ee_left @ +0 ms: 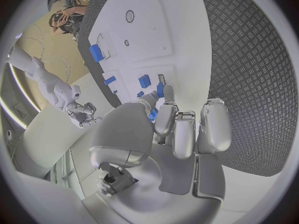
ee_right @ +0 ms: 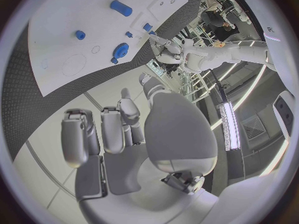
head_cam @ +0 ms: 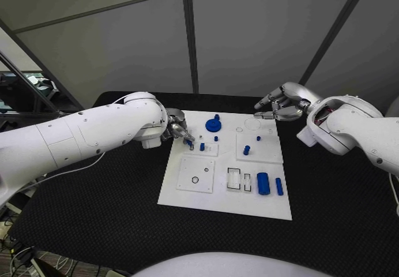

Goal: Assemble the parts on the task board

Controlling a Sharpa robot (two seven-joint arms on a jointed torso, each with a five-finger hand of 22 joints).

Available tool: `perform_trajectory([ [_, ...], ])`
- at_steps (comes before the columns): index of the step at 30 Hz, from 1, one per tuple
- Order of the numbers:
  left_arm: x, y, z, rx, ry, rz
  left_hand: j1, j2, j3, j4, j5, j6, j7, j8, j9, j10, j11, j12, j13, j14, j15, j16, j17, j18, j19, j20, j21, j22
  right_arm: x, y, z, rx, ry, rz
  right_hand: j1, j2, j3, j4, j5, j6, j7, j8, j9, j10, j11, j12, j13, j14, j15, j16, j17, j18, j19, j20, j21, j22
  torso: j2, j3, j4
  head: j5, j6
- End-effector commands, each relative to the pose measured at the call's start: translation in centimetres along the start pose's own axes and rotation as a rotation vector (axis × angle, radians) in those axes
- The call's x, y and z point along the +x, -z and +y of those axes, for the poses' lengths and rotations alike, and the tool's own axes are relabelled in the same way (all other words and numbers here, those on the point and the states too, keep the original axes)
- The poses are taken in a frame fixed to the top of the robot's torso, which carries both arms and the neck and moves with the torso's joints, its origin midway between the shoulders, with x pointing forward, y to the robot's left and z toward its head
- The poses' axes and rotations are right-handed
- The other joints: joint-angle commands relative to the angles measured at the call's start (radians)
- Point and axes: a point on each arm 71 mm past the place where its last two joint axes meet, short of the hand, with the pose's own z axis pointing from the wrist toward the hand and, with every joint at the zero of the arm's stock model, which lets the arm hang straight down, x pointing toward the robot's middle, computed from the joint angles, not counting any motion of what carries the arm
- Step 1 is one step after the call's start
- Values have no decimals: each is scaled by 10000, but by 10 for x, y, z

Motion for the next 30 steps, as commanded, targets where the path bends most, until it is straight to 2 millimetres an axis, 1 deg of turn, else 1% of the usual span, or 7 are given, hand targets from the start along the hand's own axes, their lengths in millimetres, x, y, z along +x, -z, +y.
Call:
perform_trajectory([
  [1, 1, 1, -2, -13, -345, -478, -128, -19, 1344, -1293, 65, -16, -76, 43, 36, 111, 13, 43, 1243, 908, -44, 67, 2145, 47, 69, 31, 44, 73, -1, 0, 1, -57, 28, 49, -39, 45, 44, -4, 42, 53, -27, -34, 12, 21, -15, 1, -7, 360, -44, -54, -10, 117, 410, -65, -45, 1605, 11, -1, -13, -13, -14],
  [4, 4, 0, -4, 32, -459, -524, -128, -19, 1344, -1293, 65, -16, -76, 43, 36, 111, 13, 44, 1243, 908, -44, 67, 2145, 47, 69, 31, 44, 73, -1, 0, 1, -54, 28, 49, -39, 45, 44, -4, 42, 53, -27, -34, 12, 21, -15, 1, -7, 360, -44, -54, -10, 117, 410, -65, -45, 1605, 12, -3, -9, -22, -29],
  [12, 6, 1, -4, 44, -927, -621, -167, -137, 1488, -1423, -1, -7, -82, 64, 116, 119, 6, 32, 1237, 911, -43, 78, 2155, 45, 72, 28, 47, 89, -1, 0, 0, -49, 30, 56, -39, 45, 44, -4, 42, 53, -27, -34, 12, 21, -15, 1, -7, 360, -44, -54, -10, 117, 410, -65, -45, 1605, 8, -3, -3, -24, -64],
  [25, 10, 1, -5, 26, -1201, -319, -165, -196, 1570, -1506, -31, -2, -83, 68, 148, 122, 6, 28, 1234, 914, -41, 91, 2167, 44, 72, 29, 47, 98, -1, 0, 1, -54, 31, 79, -52, 48, 50, -3, 57, 53, -25, -36, 12, 25, -14, 11, 0, 361, -44, -54, -6, 115, 415, -66, -41, 1612, 2, -1, -8, -12, -118],
  [30, 11, 1, -6, 27, -1250, -233, -164, -213, 1590, -1529, -31, 1, -83, 69, 156, 123, 6, 27, 1233, 914, -40, 91, 2167, 44, 71, 29, 47, 99, 0, 0, 1, -56, 31, 95, -52, 48, 50, -3, 57, 53, -25, -36, 12, 25, -14, 11, 0, 361, -44, -54, -6, 115, 415, -66, -41, 1612, 3, 0, -2, -14, -115],
])
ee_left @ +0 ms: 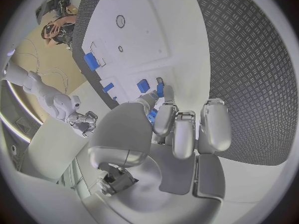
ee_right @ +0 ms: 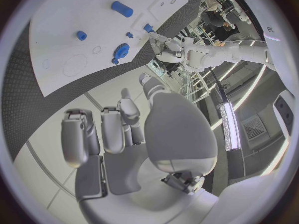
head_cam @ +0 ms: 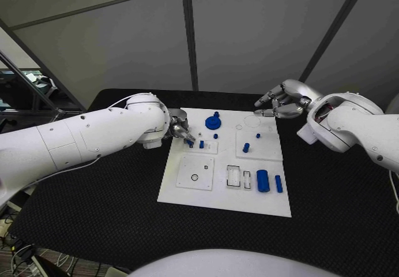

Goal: Assemble the parts on the task board

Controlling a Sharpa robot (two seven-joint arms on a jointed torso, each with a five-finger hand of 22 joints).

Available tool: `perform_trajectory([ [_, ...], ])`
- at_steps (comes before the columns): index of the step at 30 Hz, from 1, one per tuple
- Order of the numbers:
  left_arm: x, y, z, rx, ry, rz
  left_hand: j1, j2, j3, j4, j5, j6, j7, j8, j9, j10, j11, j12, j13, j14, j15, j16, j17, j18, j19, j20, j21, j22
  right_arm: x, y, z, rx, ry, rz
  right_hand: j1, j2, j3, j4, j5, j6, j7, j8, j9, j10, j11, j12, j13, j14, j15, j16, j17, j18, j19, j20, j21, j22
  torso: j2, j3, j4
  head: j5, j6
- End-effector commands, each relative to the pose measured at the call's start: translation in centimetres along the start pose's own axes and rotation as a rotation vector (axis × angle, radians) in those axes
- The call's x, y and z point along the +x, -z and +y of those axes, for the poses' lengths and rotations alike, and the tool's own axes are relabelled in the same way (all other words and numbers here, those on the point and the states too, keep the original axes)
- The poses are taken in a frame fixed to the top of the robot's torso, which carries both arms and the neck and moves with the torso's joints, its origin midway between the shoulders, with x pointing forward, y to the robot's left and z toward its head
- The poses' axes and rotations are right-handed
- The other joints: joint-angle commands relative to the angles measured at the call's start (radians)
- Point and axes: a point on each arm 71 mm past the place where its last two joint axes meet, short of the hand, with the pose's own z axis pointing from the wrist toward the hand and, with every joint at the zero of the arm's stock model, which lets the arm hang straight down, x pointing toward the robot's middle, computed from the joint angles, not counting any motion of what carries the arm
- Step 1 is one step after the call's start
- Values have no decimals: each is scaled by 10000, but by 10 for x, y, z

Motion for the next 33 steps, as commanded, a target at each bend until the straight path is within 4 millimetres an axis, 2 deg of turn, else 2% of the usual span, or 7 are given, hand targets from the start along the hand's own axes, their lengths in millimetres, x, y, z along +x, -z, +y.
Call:
perform_trajectory([
  [1, 3, 0, 0, -31, -292, 228, 47, -2, 1353, -1292, -17, 5, -88, 56, 15, 124, 4, 27, 1235, 912, -42, 52, 2167, 44, 72, 28, 47, 102, 0, 0, 1, -76, 25, 64, -52, 48, 51, -3, 57, 53, -25, -36, 15, 25, -14, 11, 0, 361, -44, -54, -6, 115, 415, -66, -41, 1612, -2, 2, 0, 8, -5],
  [33, 8, -1, -4, 42, -586, 644, 39, -108, 1458, -1418, -14, 30, -83, 59, 49, 124, 11, -11, 1217, 918, -34, 75, 2189, 45, 63, 33, 39, 104, 0, -1, 1, -46, 42, 139, -52, 48, 51, -3, 57, 53, -25, -36, 15, 25, -14, 11, 0, 361, -44, -54, -6, 115, 415, -66, -41, 1612, -2, 0, 6, 21, -42],
])
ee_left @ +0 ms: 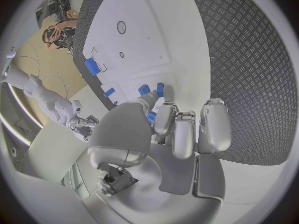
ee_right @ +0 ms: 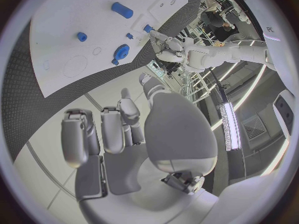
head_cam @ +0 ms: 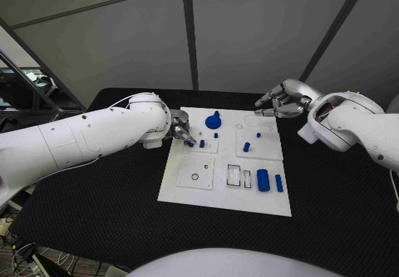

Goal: Assemble the parts on the task board

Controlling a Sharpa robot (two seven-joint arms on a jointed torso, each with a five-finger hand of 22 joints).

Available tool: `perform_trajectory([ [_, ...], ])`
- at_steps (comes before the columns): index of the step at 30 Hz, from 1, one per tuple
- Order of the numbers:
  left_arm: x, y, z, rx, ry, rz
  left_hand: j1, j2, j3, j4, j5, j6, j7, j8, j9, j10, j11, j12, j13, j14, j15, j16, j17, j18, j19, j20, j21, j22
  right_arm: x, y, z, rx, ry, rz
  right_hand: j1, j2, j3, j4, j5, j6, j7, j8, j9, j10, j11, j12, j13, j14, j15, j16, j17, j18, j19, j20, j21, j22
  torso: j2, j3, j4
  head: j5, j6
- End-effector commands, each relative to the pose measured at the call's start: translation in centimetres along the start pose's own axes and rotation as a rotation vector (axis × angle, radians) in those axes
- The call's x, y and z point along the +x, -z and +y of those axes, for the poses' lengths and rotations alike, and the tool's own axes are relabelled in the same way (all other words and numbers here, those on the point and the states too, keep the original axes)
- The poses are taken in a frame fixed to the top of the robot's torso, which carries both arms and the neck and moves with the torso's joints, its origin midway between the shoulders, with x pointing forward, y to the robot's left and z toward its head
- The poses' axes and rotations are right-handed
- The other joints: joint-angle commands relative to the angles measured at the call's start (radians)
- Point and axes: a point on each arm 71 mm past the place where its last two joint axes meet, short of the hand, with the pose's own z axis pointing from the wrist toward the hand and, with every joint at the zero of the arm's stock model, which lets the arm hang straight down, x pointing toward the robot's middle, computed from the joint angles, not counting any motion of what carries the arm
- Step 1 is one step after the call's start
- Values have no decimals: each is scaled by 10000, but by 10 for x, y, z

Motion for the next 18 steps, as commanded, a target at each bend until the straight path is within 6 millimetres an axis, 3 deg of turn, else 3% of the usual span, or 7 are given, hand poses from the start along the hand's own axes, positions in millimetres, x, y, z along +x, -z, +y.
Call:
perform_trajectory([
  [1, 4, -1, 0, -8, -224, 314, 98, -47, 1355, -1315, 23, -1, -48, 23, 1, 127, 6, -4, 1222, 905, -53, 39, 2191, 47, 60, 33, 35, 101, 0, 0, 1, -69, 34, 56, -52, 48, 51, -2, 57, 53, -25, -36, 17, 25, -14, 11, 0, 361, -44, -54, -5, 115, 415, -66, -41, 1612, 2, -2, 6, 0, 2],
  [8, 3, -2, 0, -38, -168, 242, -80, -25, 1382, -1224, -34, 49, -41, 37, 34, 137, 22, -10, 1214, 901, -46, 23, 2175, 44, 62, 40, 36, 115, 0, -1, 1, -72, 37, 57, -52, 48, 51, -2, 57, 53, -25, -36, 17, 25, -14, 11, 0, 361, -44, -54, -5, 115, 415, -66, -41, 1612, 2, 7, -9, 4, -13],
  [11, 3, -3, 0, -66, -138, 207, -515, -100, 1194, -901, -502, 142, -105, 87, 121, 154, -6, -10, 1212, 896, -65, 9, 2160, 44, 69, 39, 38, 135, 0, -1, 1, -68, 38, 54, -75, 53, 58, 1, 69, 54, -24, -36, 19, 22, -13, 5, -10, 360, -43, -63, -15, 116, 412, -67, -46, 1606, 2, 5, -5, -8, -22],
  [15, 3, -6, 0, -151, -119, 197, -1175, -382, 715, -308, -590, 232, -145, 118, 207, 161, -39, -19, 1212, 894, -114, 5, 2156, 43, 80, -12, 41, 161, 0, 0, 1, -63, 39, 48, -76, 54, 59, 1, 69, 54, -24, -36, 19, 22, -13, 4, -10, 360, -43, -64, -15, 116, 412, -67, -46, 1606, -1, 4, -4, -17, -18],
  [18, 3, -7, 0, -205, -124, 210, -1324, -485, 567, -119, -591, 257, -165, 123, 233, 167, -56, -5, 1220, 896, -135, 13, 2164, 40, 90, -31, 50, 178, 0, 0, 1, -61, 39, 47, -76, 54, 59, 1, 69, 54, -24, -36, 19, 22, -13, 4, -10, 360, -43, -64, -15, 116, 412, -67, -46, 1606, 0, 5, 0, -29, -14],
])
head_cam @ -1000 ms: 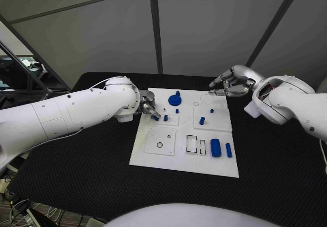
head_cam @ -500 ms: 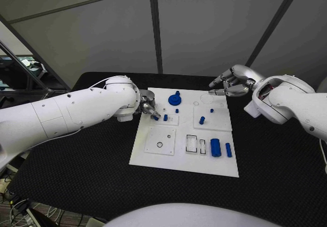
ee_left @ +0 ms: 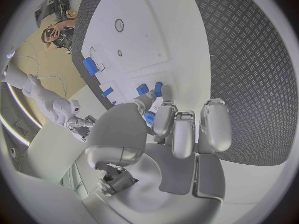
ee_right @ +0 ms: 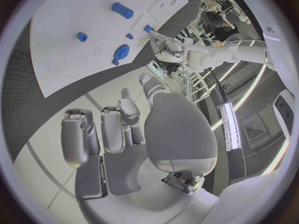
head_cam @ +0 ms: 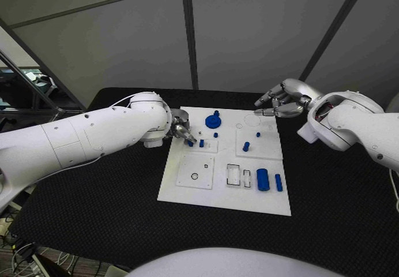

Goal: Assemble the parts on the task board

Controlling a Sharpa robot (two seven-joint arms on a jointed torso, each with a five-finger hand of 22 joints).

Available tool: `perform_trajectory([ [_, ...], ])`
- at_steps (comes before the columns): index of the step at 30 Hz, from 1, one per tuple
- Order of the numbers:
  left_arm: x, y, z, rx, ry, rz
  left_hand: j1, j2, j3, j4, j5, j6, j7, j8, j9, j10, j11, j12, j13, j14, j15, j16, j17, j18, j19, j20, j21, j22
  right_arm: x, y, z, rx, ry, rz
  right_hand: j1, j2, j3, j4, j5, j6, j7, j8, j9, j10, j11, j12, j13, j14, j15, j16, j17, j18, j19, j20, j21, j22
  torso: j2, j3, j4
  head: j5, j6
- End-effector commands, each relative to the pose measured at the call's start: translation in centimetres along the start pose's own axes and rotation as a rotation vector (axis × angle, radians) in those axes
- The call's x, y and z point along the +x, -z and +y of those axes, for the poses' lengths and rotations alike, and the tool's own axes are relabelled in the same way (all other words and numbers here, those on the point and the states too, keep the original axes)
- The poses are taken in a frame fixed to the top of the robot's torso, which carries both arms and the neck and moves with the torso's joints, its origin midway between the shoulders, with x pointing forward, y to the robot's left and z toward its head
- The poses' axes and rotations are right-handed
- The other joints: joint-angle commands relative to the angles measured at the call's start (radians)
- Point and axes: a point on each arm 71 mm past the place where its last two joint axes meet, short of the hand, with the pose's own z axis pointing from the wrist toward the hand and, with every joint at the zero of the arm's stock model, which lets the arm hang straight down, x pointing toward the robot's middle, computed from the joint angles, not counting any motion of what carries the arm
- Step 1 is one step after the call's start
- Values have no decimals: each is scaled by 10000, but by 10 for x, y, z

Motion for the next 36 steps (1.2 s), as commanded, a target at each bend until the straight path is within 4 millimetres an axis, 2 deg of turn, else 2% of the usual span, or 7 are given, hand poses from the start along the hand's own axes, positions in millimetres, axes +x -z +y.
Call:
perform_trajectory([
  [1, 4, -2, 1, -137, -130, 206, -198, -105, -128, 237, -41, 60, 31, -32, -5, 93, -15, 3, 1225, 947, -82, 17, 2167, 36, 37, -52, 56, 190, 0, 0, 1, -69, 30, 35, -76, 54, 59, 1, 69, 54, -24, -36, 9, 22, -13, 4, -10, 360, -43, -64, -16, 116, 412, -67, -46, 1606, 0, 3, 0, -13, 7],
  [20, 3, -5, 6, -381, -44, 107, -440, -577, -664, 1077, -40, 153, -7, -21, 154, 123, -52, 77, 1266, 955, -149, 47, 2195, 13, 100, -129, 110, 296, -1, 0, 1, -58, 33, 22, -93, 50, 59, 4, 70, 50, -23, -38, 9, 11, -11, -15, -30, 356, -43, -78, -35, 121, 401, -67, -60, 1587, -5, 1, 4, -39, 26],
  [24, 2, -5, 7, -401, 56, -57, -662, -950, -983, 1514, -43, 194, -1, -26, 193, 126, -51, 86, 1275, 955, -145, 48, 2196, 8, 110, -134, 116, 316, -1, 0, 1, -53, 34, 12, -93, 50, 59, 4, 70, 50, -23, -38, 9, 11, -11, -15, -30, 356, -43, -78, -35, 121, 401, -67, -60, 1587, 1, -3, 2, -39, 39],
  [26, 1, -5, 8, -382, 186, -198, -697, -1369, -1241, 1701, -35, 214, -1, -31, 215, 116, -55, 54, 1265, 951, -133, 34, 2182, 15, 87, -127, 86, 290, -1, 1, 1, -54, 34, 10, -93, 50, 59, 4, 70, 50, -23, -38, 9, 11, -11, -15, -30, 356, -43, -78, -35, 121, 401, -67, -60, 1587, 1, -2, 1, -39, 50],
  [27, 1, -4, 8, -367, 299, -288, -685, -1476, -1323, 1800, -39, 223, -3, -36, 223, 114, -60, 50, 1265, 950, -129, 34, 2182, 18, 78, -123, 74, 281, -1, 1, 1, -56, 35, 10, -93, 50, 59, 4, 70, 50, -23, -38, 9, 11, -11, -15, -30, 356, -43, -78, -35, 121, 401, -67, -60, 1587, -1, -1, 3, -38, 48],
  [31, -2, -3, 9, -255, 690, -624, -533, -1644, -1532, 2259, -33, 215, -4, -91, 241, 103, -65, 36, 1267, 949, -133, 30, 2178, 19, 81, -123, 68, 296, -2, 1, 0, -50, 59, -14, -93, 50, 59, 4, 70, 50, -23, -38, 9, 11, -11, -15, -30, 356, -43, -78, -35, 121, 401, -67, -60, 1587, -3, -4, 9, -44, 58],
  [36, -5, -2, 10, -129, 1113, -828, -406, -1725, -1644, 2504, -33, 159, 6, -165, 226, 51, -66, -118, 1214, 945, -130, 15, 2161, 17, 91, -122, 71, 311, -3, 1, -1, -43, 122, -41, -93, 50, 59, 4, 70, 50, -23, -38, 9, 11, -11, -15, -30, 356, -43, -78, -35, 121, 401, -67, -60, 1587, -5, 6, -19, -32, 83],
])
